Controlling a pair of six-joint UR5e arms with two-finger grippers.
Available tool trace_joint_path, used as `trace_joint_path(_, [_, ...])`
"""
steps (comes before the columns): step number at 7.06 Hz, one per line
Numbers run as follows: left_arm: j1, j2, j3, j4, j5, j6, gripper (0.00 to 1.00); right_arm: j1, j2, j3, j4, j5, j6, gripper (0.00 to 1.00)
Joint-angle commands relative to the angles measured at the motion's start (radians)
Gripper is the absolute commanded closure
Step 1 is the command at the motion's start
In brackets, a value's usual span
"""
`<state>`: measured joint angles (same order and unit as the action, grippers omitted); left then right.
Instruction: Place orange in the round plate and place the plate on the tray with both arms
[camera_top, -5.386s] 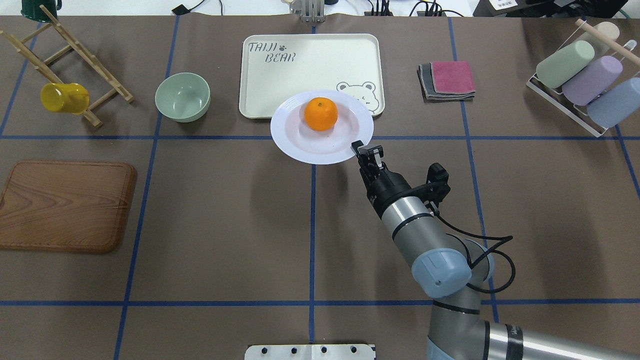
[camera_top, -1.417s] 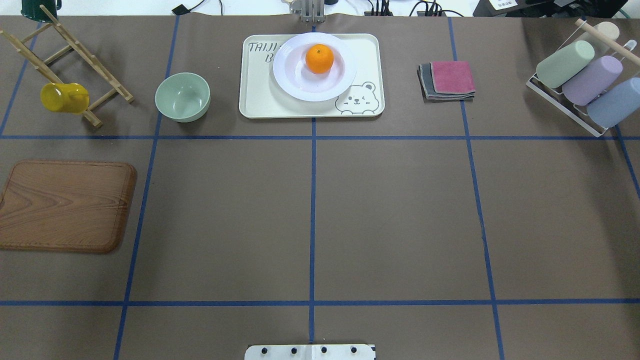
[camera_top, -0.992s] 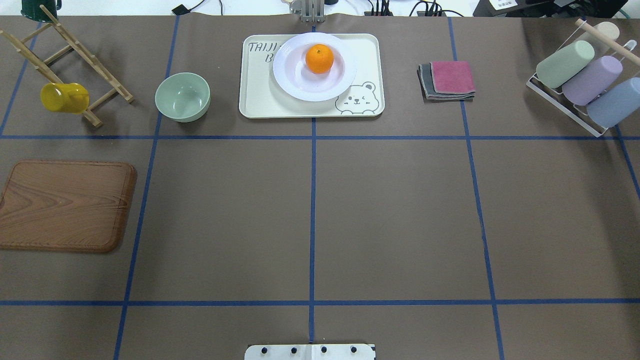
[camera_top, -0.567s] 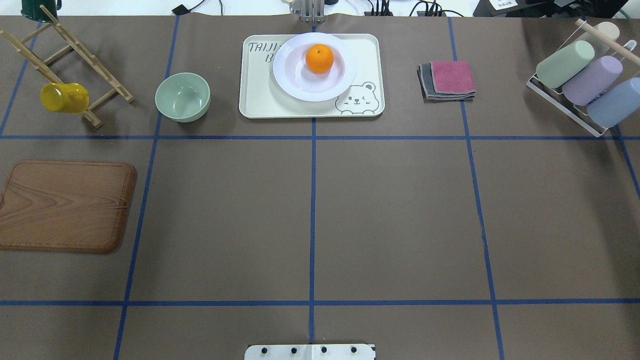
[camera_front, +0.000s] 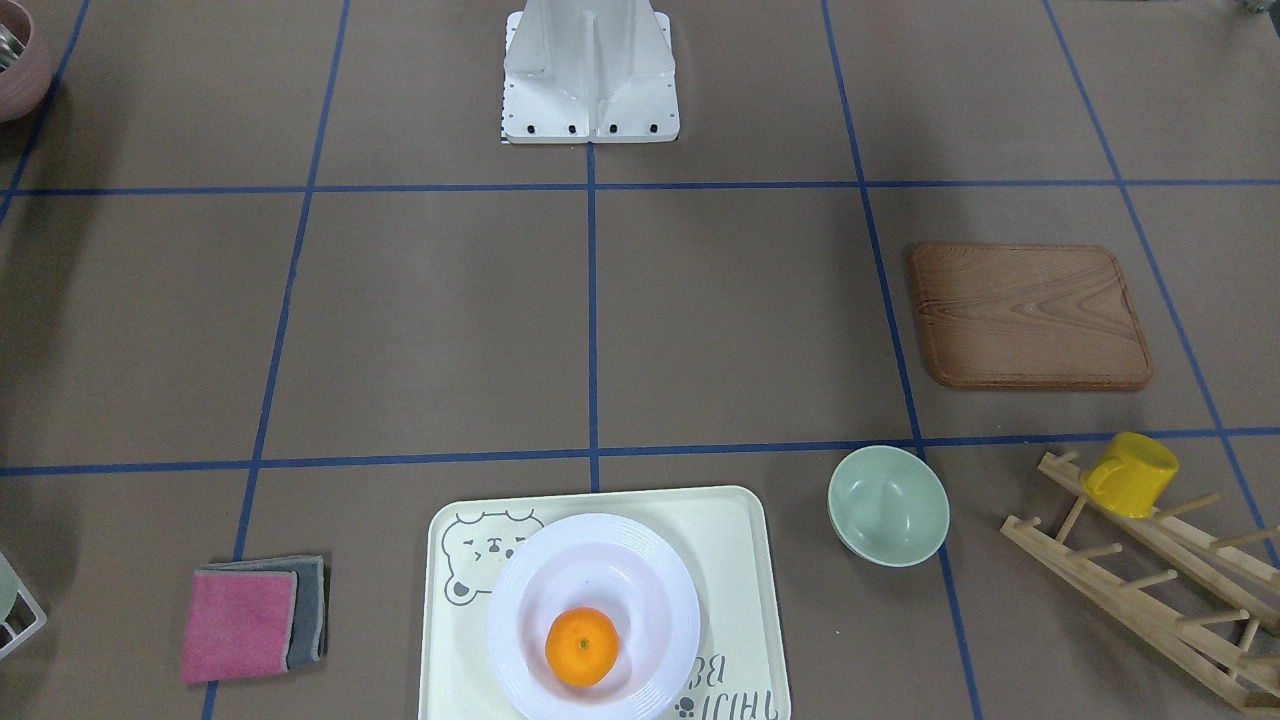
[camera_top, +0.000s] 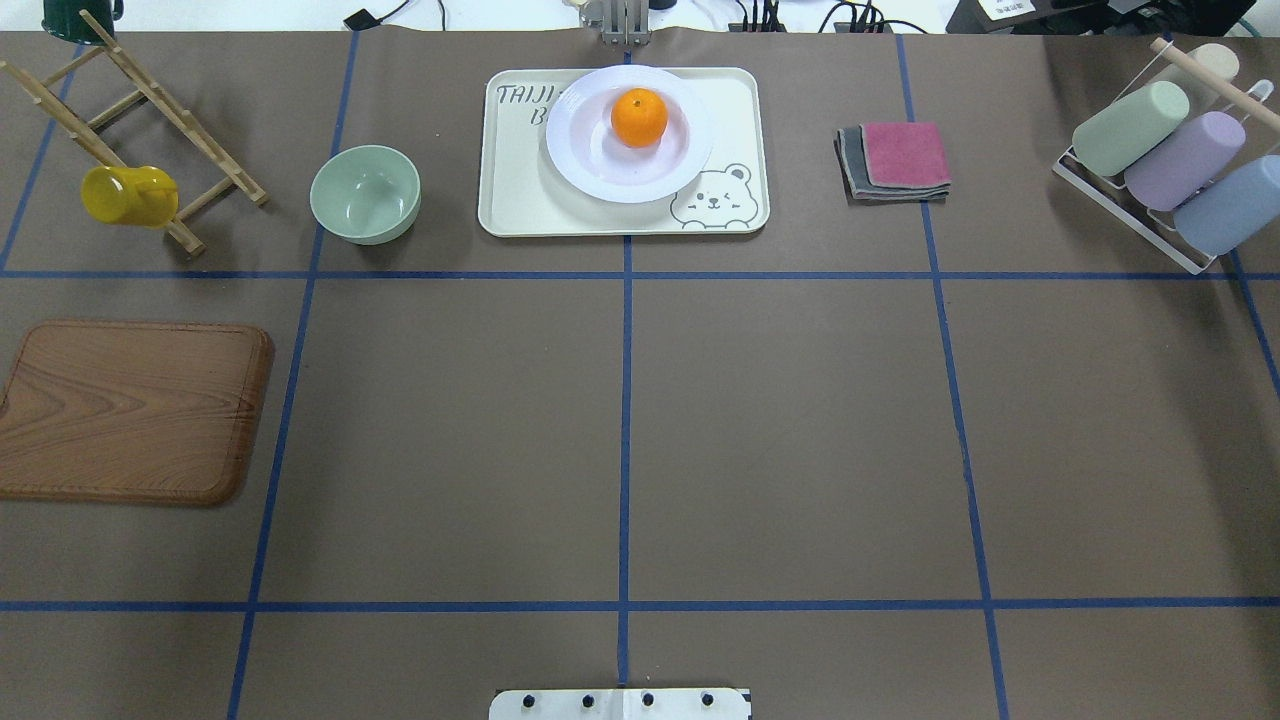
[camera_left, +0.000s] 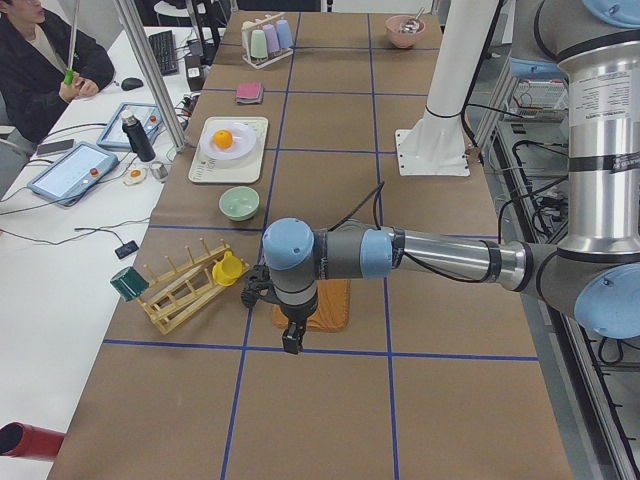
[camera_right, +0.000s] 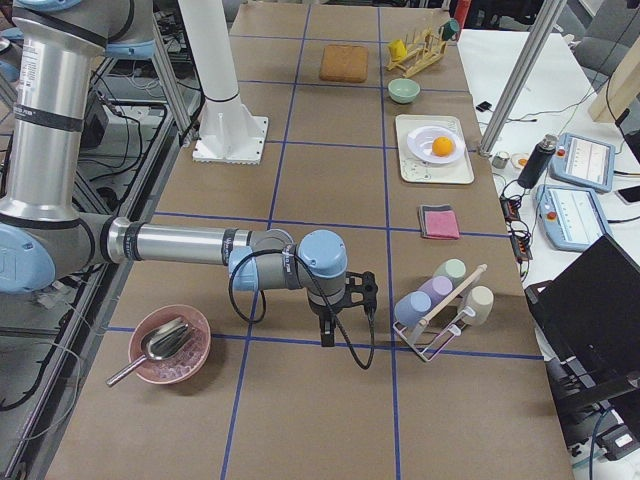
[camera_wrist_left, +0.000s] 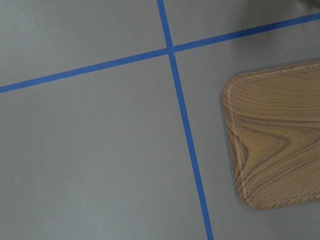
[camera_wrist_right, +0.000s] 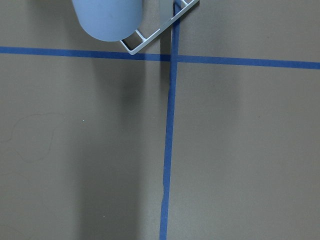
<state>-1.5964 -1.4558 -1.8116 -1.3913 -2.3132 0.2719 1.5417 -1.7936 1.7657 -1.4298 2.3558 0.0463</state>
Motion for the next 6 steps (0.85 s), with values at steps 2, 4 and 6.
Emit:
trace_joint_path(2, [-0.001, 0.000, 0.000, 0.000, 0.000, 0.000, 0.02, 0.000, 0.002, 0.001, 0.003, -0.001, 0.001, 0.00])
trace_joint_path(4, [0.001, 0.000, 0.002, 0.000, 0.000, 0.000, 0.02, 0.000, 0.003, 0.001, 0.006, 0.003, 0.001, 0.00])
trace_joint_path(6, [0.001, 0.000, 0.005, 0.000, 0.000, 0.000, 0.02, 0.000, 0.003, 0.001, 0.008, 0.005, 0.003, 0.00])
